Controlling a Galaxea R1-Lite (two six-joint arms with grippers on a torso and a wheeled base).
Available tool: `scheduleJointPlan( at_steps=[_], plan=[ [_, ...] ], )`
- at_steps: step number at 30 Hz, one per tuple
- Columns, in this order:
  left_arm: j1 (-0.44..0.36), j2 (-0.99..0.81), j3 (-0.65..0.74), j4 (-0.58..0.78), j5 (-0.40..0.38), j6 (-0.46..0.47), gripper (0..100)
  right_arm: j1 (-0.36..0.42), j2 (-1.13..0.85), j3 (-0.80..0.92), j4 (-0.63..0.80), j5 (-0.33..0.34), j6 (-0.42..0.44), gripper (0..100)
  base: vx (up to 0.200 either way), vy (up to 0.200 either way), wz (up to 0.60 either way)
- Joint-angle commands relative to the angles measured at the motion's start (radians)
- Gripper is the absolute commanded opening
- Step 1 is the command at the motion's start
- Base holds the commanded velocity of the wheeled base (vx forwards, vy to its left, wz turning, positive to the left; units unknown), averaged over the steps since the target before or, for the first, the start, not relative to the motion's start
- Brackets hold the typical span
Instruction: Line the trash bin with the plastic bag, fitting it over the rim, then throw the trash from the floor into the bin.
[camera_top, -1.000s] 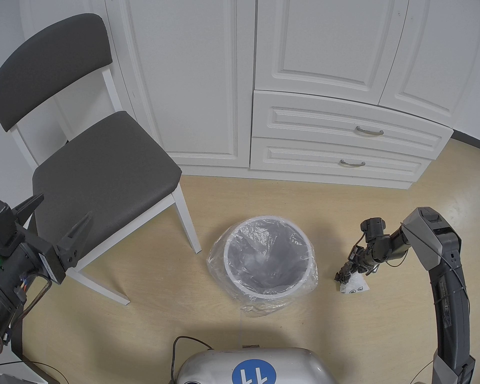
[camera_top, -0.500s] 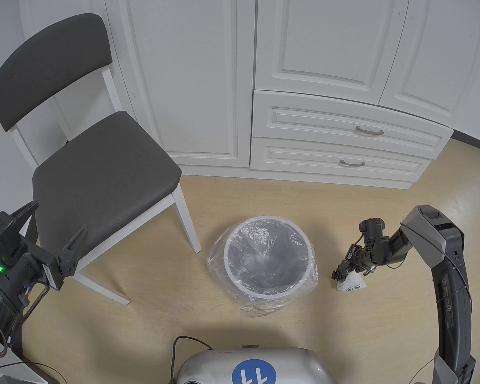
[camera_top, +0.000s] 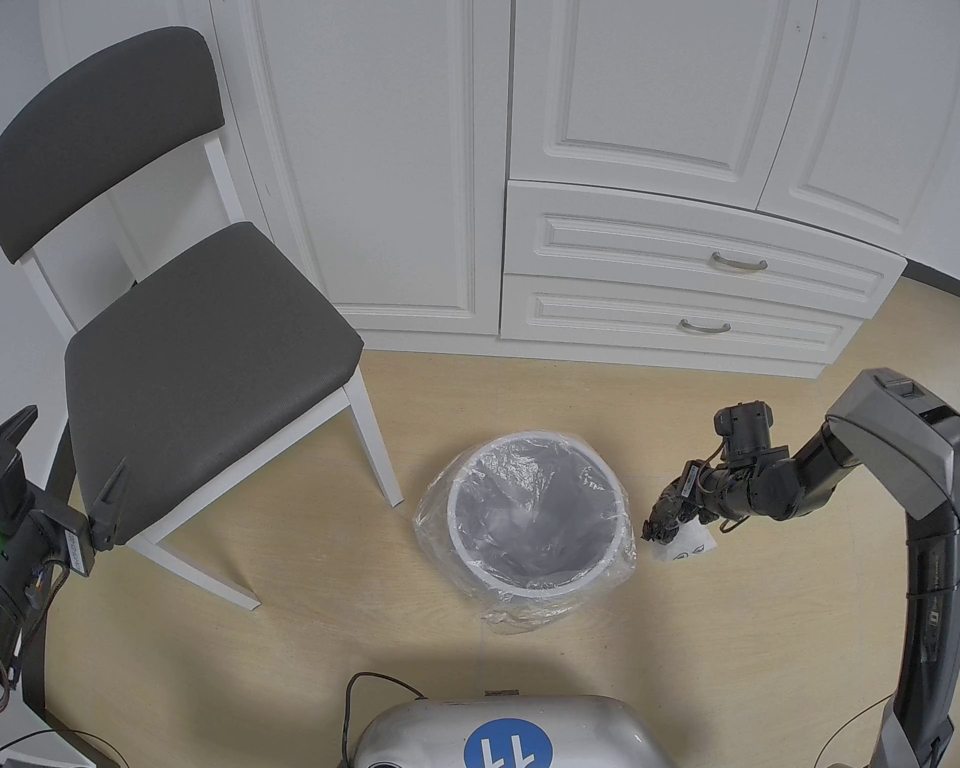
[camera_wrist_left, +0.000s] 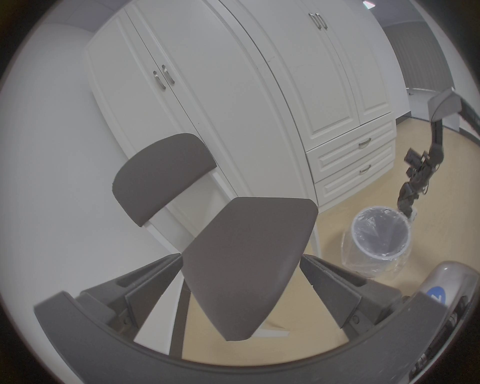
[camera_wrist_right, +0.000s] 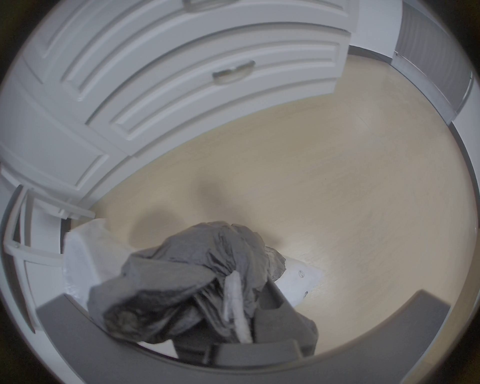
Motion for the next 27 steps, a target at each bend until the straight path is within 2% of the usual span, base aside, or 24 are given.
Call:
scheduleJointPlan(
  at_steps=[1,2,5,9,14,16,17,18,21,22,23,27],
  plan=[
    [0.056,-0.084,0.005,0.004,0.000,0.065,100,0.041,-0.276,0.121,-0.002,-0.001,-0.032,0,0.000,0.000,0.00],
    [0.056,-0.084,0.005,0.004,0.000,0.065,100,0.041,-0.276,0.121,-0.002,-0.001,-0.032,0,0.000,0.000,0.00],
    [0.077,-0.104,0.002,0.011,0.000,0.070,100,0.112,-0.509,0.241,-0.007,-0.025,-0.098,0,0.000,0.000,0.00],
    [0.088,-0.105,-0.001,0.014,-0.002,0.073,100,0.181,-0.671,0.311,-0.007,-0.045,-0.139,0,0.000,0.000,0.00],
    [0.117,-0.104,0.006,0.020,-0.002,0.097,100,0.307,-0.746,0.366,-0.019,-0.116,-0.138,0,0.000,0.000,0.00],
    [0.152,-0.102,0.008,0.018,-0.002,0.113,100,0.371,-0.736,0.374,-0.073,-0.180,-0.129,0,0.000,0.000,0.00],
    [0.152,-0.102,0.008,0.018,-0.002,0.113,100,0.371,-0.736,0.374,-0.073,-0.180,-0.129,0,0.000,0.000,0.00],
    [0.181,-0.107,0.009,0.017,0.000,0.117,100,0.428,-0.699,0.379,-0.163,-0.228,-0.116,0,0.000,0.000,0.00],
    [0.231,-0.122,0.016,0.017,-0.002,0.137,100,0.509,-0.598,0.392,-0.349,-0.275,-0.064,0,0.000,0.000,0.00],
    [0.231,-0.122,0.016,0.017,-0.002,0.137,100,0.509,-0.598,0.392,-0.349,-0.275,-0.064,0,0.000,0.000,0.00],
    [0.277,-0.137,0.019,0.020,-0.002,0.159,100,0.557,-0.509,0.406,-0.505,-0.303,-0.052,0,0.000,0.000,0.00],
    [0.313,-0.134,0.017,0.023,-0.003,0.166,100,0.621,-0.381,0.448,-0.712,-0.329,-0.054,0,0.000,0.000,0.00]
  ],
)
